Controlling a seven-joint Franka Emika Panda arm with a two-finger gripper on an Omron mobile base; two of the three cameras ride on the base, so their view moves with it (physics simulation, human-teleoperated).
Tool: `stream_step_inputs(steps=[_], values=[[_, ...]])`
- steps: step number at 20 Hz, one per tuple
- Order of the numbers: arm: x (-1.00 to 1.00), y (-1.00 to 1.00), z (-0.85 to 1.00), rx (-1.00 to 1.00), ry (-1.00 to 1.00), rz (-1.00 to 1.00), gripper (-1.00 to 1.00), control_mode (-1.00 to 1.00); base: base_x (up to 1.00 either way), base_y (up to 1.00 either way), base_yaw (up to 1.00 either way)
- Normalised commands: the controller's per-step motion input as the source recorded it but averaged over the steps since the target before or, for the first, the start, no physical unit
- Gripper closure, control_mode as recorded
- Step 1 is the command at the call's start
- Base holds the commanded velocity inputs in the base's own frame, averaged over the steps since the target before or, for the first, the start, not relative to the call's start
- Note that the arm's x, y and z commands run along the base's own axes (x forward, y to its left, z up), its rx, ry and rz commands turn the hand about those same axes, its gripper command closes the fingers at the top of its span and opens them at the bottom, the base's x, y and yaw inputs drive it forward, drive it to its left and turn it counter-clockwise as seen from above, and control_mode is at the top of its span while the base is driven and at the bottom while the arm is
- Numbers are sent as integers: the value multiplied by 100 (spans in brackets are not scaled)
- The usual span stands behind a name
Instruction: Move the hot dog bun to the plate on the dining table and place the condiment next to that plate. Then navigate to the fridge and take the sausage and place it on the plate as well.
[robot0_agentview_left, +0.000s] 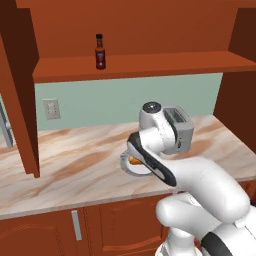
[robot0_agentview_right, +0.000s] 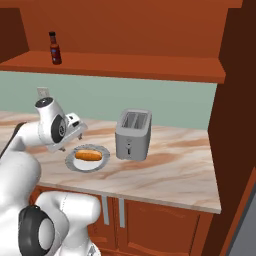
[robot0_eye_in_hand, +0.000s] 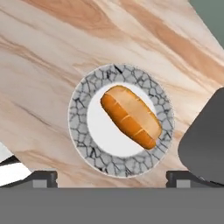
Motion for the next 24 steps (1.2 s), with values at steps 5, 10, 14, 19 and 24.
stream_step_inputs(steps=[5,10,14,19,24], values=[[59,0,-57,0,9,17,-100,-100,0,0,0],[58,0,-50,-1,10,5,-100,-100,0,0,0],[56,0,-42,-2,11,0,-100,-100,0,0,0],[34,0,-42,-2,11,0,-100,-100,0,0,0],[0,0,-51,-3,2,1,-100,-100,0,0,0]])
